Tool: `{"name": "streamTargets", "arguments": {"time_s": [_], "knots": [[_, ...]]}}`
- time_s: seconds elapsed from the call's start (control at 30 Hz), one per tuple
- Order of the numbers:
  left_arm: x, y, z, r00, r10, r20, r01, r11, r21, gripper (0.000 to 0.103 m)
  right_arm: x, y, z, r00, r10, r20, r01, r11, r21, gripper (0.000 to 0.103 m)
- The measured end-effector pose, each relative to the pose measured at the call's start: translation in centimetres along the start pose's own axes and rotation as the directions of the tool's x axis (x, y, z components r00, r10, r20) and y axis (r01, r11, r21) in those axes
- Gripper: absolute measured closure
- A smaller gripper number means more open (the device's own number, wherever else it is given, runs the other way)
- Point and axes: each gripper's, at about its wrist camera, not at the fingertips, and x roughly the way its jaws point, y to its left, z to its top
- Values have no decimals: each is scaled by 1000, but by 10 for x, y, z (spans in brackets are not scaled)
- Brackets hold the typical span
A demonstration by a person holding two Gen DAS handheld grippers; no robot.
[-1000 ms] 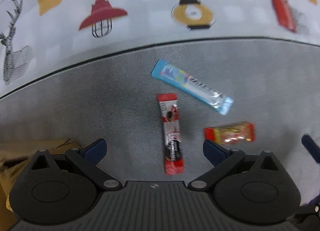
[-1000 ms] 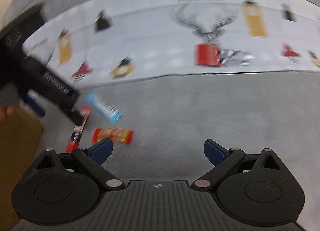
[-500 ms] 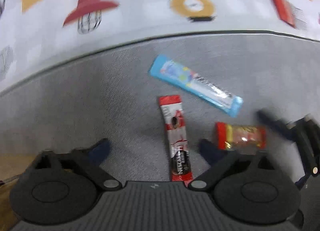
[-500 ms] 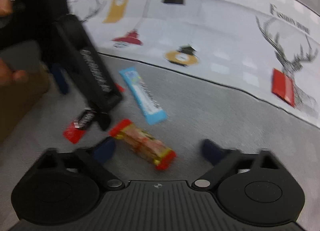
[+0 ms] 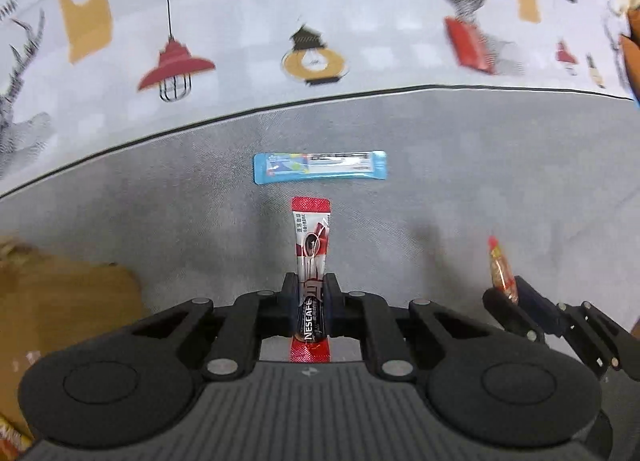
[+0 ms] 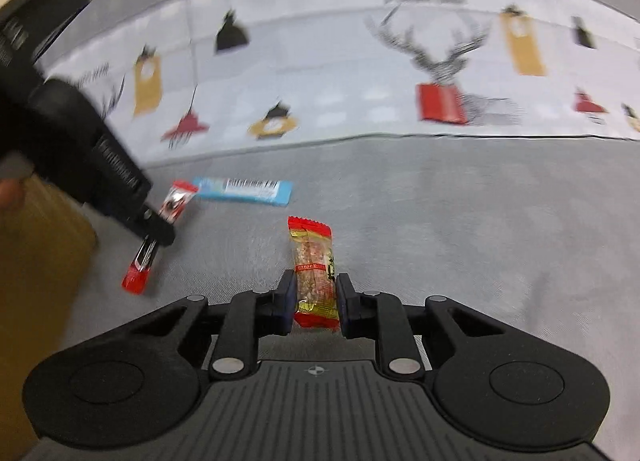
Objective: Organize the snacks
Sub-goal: 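Carry the Nescafe stick with left over the box while right carries the candy bar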
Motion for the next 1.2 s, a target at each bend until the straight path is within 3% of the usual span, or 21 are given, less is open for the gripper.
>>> {"name": "streamTargets", "arguments": {"time_s": [0.23,0.43,0.8,1.2], "knots": [[-78,-38,-46,993,-22,118,17,999,49,90,-81,8,-4,994,-28,107,17,995,102,80],[-148,-36,-104,980,-28,195,18,999,51,90,-154,29,-9,988,0,156,-16,995,102,80],[-234,25,-222,962,77,263,-74,997,-19,90,-254,120,-39,974,147,172,-147,989,-11,80],[-274,94,-323,941,164,295,-121,980,-161,90,-291,225,-88,954,288,79,-273,949,-157,80]]}}
